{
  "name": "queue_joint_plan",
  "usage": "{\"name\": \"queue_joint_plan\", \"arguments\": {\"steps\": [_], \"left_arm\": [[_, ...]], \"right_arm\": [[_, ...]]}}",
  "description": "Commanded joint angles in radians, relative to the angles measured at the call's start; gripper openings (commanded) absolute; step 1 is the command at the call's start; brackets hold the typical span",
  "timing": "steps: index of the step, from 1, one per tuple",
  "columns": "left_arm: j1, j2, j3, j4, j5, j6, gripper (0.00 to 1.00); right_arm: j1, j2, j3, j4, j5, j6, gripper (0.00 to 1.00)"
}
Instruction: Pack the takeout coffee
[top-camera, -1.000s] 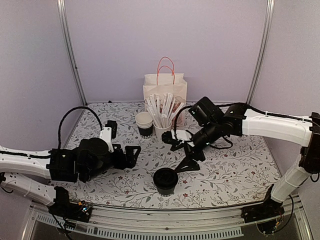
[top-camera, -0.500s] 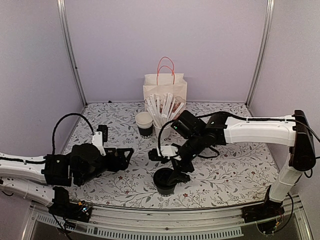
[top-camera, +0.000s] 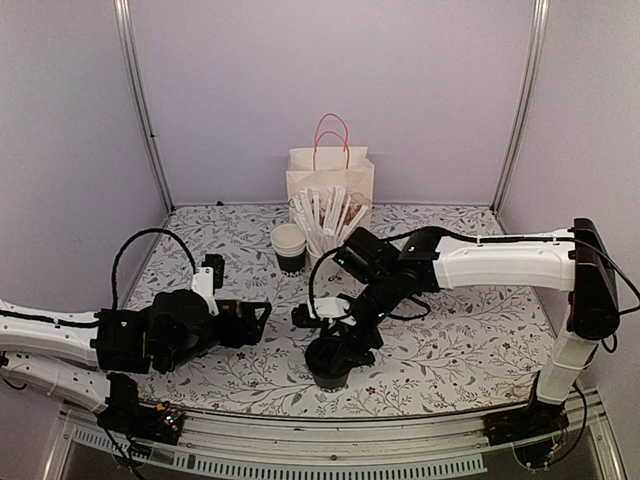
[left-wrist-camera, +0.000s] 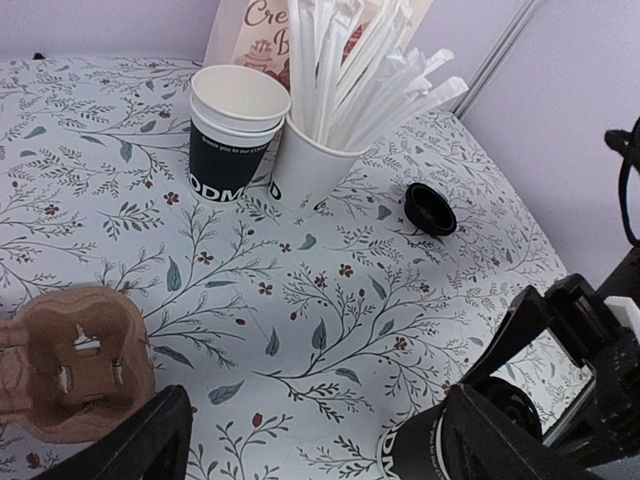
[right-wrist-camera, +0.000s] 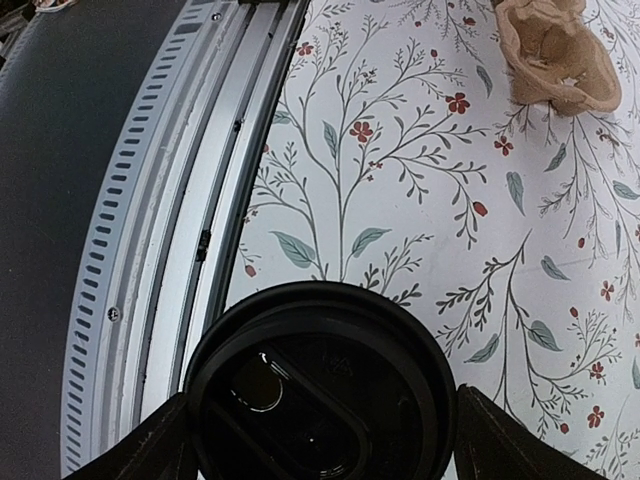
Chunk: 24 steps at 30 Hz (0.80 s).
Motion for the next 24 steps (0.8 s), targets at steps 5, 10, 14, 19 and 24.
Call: {"name": "queue_joint_plan", "arguments": {"steps": [5,10,14,19,24], "left_arm": [[0.012,-0.015,-0.001,0.028,0.001,-0.005,0.89],[0.012,-0.021,0.007,0.02,-0.004,0.004,0.89],[0.012,-0.028,0.012,0.013,-0.018,0.012,0.89],[0.013,-0.029,0.019,0.014,-0.025,0.022,0.89],[0.014,-0.018,0.022,0.018,-0.022,0.024,0.89]], "right_arm": [[0.0,-0.042,0.009,-0.037,0.018,0.013,0.81],[-0.115,-0.106,0.003,-0.088,-0.006,0.02,0.81],[-0.296,-0.159,-0.013,-0.128,-0.037,0.017,0.8],[-0.568,-0.194,-0.01,-0.14,0.049,0.037,0.79],[-0.849,-0.169,0.052,-0.157,0.044,0.093,0.79]]}}
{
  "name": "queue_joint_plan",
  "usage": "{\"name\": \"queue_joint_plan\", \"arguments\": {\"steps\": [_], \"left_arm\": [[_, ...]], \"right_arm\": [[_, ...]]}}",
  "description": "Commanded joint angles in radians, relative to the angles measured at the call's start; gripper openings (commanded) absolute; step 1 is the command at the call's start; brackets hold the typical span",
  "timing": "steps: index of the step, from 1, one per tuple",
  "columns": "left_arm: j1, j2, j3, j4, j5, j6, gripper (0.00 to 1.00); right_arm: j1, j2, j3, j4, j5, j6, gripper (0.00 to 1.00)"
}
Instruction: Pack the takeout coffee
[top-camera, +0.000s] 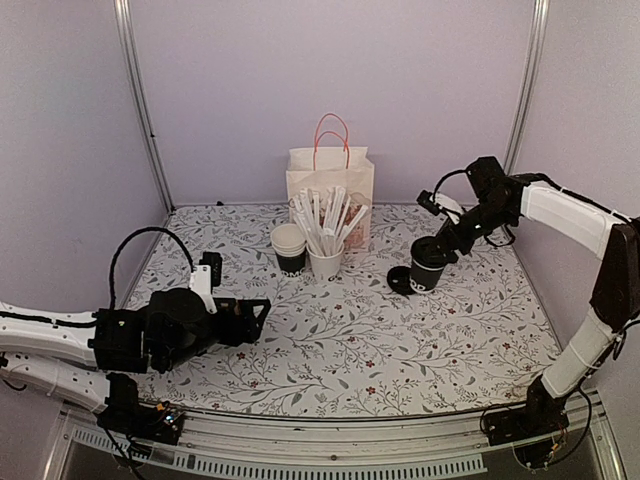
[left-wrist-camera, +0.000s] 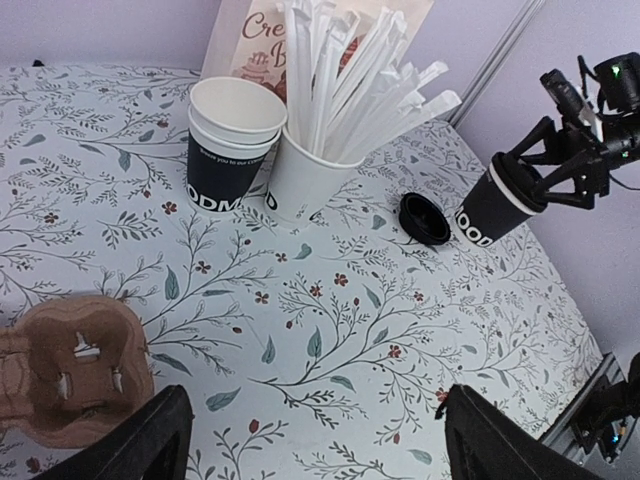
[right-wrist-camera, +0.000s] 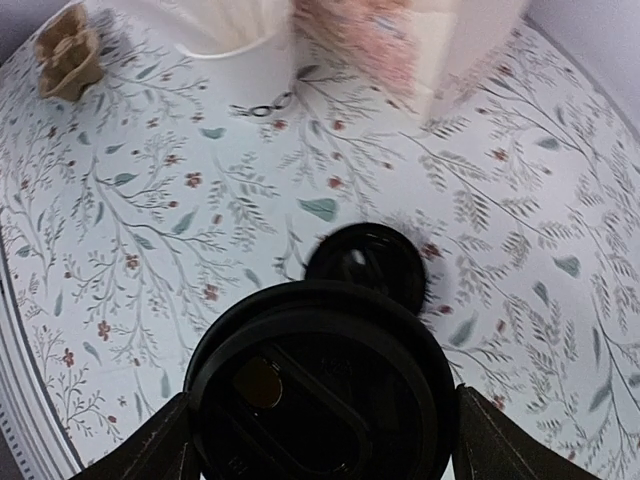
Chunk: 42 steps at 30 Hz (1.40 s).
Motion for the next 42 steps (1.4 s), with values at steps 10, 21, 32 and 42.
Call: {"name": "queue_joint_plan", "arguments": {"steps": [10,21,32,42], "left_arm": [[0.013,0.027,0.024,0.017,0.005,0.011,0.89],[0.014,0.029,0.032,0.009,0.0,0.019,0.9],[0.129,0.03,0.179,-0.088,0.015,0.144,0.88],[0.499,0.216,0.517,-0.035,0.294,0.296,0.78]], "right_arm": [[-0.465,0.109,0.087,0.029,0.094,0.071,0.79],[-0.484,0.179,0.042,0.085,0.113,0.111,0.99],[-0.484,0.05,0.122,0.029,0.04,0.142,0.99],[-0.429,-0.031,0.042,0.079,-0.056,0.163,0.99]]}}
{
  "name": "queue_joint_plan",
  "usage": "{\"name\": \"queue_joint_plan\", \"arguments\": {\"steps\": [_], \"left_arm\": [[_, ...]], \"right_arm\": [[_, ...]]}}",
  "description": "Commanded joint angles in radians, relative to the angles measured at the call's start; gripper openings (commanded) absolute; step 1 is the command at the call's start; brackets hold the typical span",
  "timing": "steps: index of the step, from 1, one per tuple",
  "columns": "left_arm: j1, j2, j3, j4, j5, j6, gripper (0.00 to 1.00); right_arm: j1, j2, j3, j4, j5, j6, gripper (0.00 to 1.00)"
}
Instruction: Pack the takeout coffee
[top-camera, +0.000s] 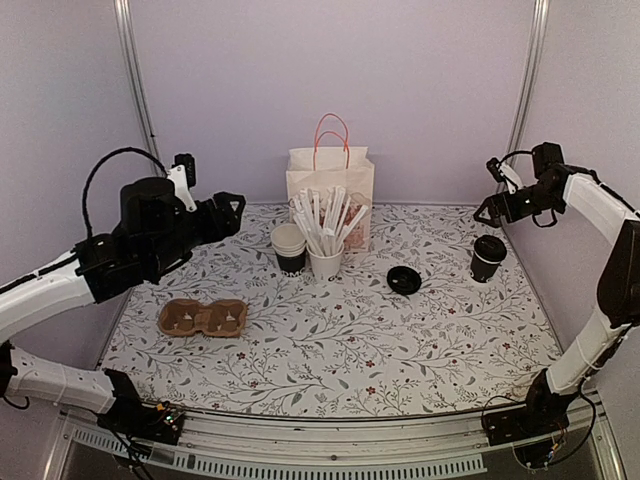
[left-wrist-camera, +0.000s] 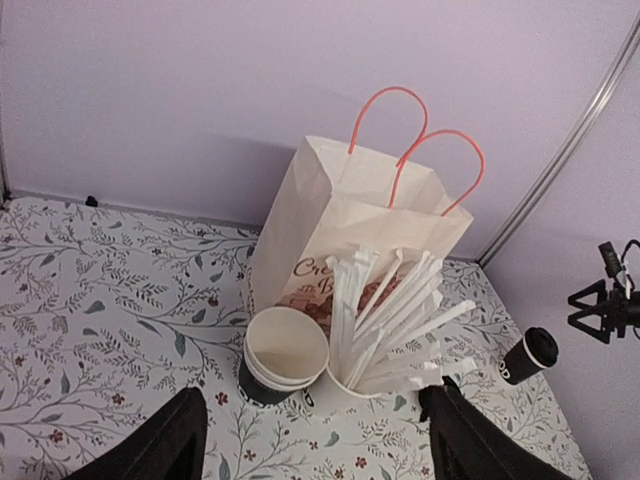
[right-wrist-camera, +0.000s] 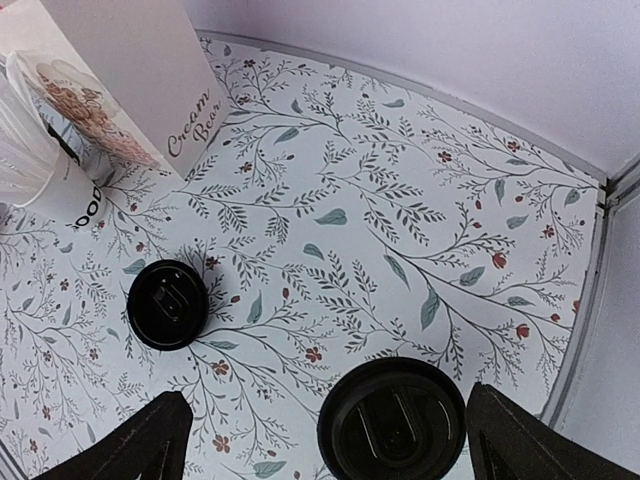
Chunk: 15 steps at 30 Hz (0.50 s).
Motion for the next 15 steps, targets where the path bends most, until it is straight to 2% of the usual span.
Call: {"name": "queue_joint_plan", "arguments": {"steps": [1,3,7,11,15], "left_arm": [[0.115,0.179,0.204,0.001,0.159,0.083,0.77],[0.157,0.302,0.346,-0.052,0.205,0.091,0.77],[0.245,0.551,0.656,-0.193,0.316,0.088,0.75],[0.276,0.729,0.858,-0.238,0.381,0.107,0.75],[0.295,0.91,1.031,-0.293,0.429,0.118,0.74]], "right_arm": [[0.031,-0.031,-0.066,0.041,-0.06,0.03,0.99],[0.042,-0.047,-0.111,0.077,-0.056,0.049,0.99],[0.083,-0.098,-0.232,0.217,0.056,0.087,0.99],[0.12,-0.166,-0.373,0.349,0.059,0.098,0.99],[0.123,-0.201,-0.417,0.406,0.053,0.102,0.99]]}}
